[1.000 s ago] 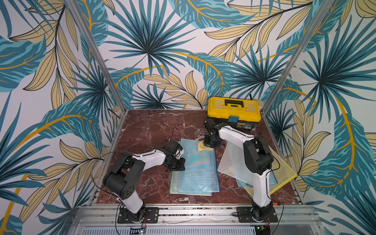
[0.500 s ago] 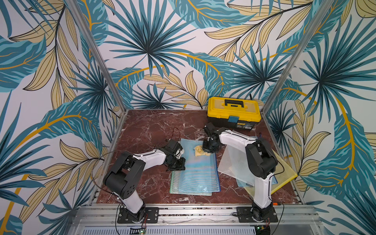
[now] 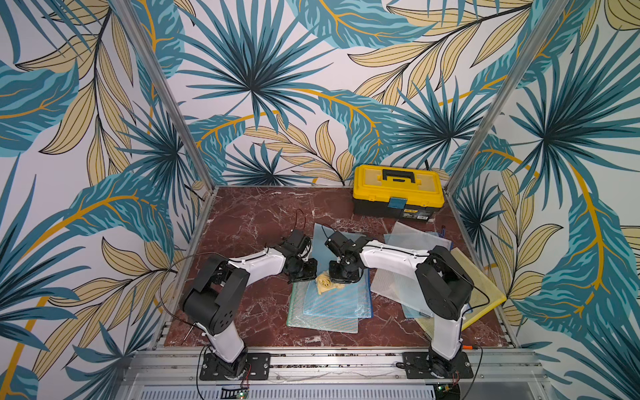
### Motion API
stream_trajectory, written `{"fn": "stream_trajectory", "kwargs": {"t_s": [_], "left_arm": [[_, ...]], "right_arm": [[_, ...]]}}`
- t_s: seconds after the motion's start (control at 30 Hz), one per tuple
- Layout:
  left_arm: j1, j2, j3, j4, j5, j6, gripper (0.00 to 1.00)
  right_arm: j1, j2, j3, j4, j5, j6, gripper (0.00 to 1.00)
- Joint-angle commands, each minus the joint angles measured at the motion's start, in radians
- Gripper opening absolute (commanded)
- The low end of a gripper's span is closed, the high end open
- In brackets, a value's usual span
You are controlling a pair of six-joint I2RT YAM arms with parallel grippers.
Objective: Wipe the document bag
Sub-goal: Wipe the dirt from the document bag.
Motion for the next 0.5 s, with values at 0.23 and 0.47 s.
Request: {"fn": "stream_trajectory", "kwargs": {"t_s": [0.23, 0.47], "left_arm": [[0.036, -0.014, -0.032, 0.011, -0.067, -0.043, 0.00], [0.045, -0.004, -0.011, 0.031, -0.091, -0.085, 0.00]], "right_arm": [[-0.131, -0.164, -0.152, -0.120, 0.108, -0.022, 0.00], [0.157, 0.038, 0.092, -0.075, -0.002, 0.081, 0.00]]}}
